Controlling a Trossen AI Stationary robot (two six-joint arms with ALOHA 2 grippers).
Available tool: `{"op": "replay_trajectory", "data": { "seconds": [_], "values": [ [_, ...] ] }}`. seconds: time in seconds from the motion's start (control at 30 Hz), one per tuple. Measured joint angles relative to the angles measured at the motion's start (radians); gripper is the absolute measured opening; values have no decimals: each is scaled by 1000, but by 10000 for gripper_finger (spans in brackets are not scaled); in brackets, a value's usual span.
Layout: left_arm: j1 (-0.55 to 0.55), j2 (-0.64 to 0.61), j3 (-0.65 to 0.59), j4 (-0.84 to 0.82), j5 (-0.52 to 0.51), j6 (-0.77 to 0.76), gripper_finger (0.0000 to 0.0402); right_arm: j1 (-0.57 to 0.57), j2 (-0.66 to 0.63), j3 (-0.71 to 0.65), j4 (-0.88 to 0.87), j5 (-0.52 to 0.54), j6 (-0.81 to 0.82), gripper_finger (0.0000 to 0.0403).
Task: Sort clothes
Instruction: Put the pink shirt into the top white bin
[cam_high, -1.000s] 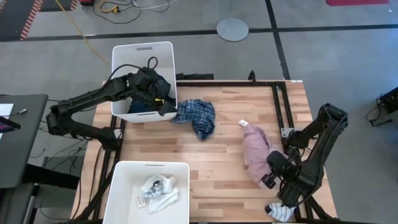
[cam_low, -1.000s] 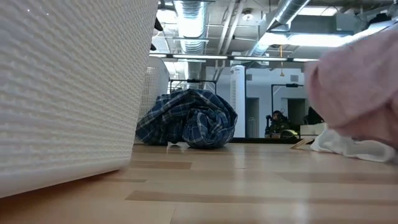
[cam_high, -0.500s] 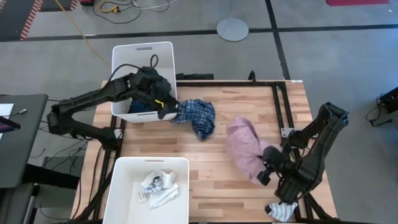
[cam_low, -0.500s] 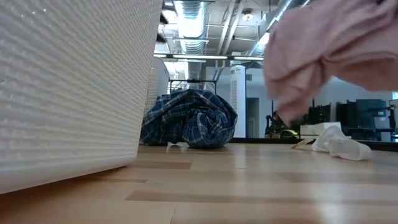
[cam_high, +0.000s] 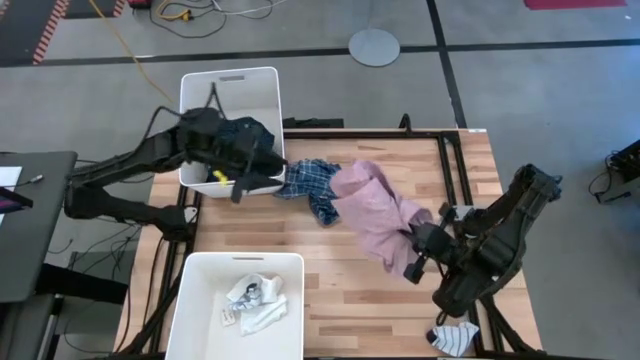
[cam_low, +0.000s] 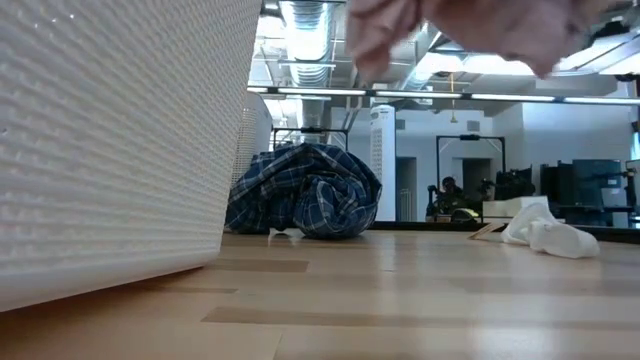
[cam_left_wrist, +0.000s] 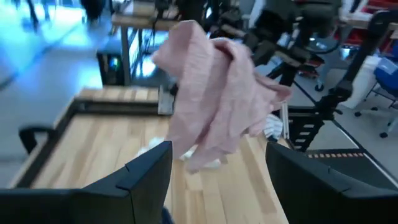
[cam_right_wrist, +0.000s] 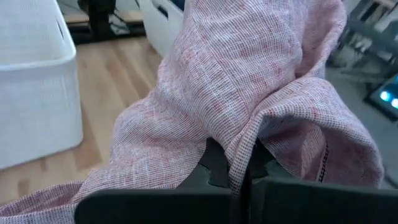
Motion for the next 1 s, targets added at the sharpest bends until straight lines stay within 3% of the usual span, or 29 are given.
{"op": "replay_trajectory", "data": {
  "seconds": [0.2,0.33,0.57,0.67,0.83,1.0],
  "values": [
    [-83,-66,1,0,-57,178,256,-117,0,78,190,18,-355,0],
    [-140,-75,0,2,-103,189,273,-203,0,121,384,12,-640,0],
    [-174,-49,-3,-29,-231,172,331,-330,0,152,741,-132,-1071,0],
    [-172,-51,-3,-13,-285,151,353,-370,0,152,820,-195,-1167,0],
    [-177,-45,-3,81,-277,119,371,-437,0,152,884,-306,-1243,0],
    [-181,12,-3,146,-182,80,376,-501,17,152,950,-434,-1288,0]
  ]
}}
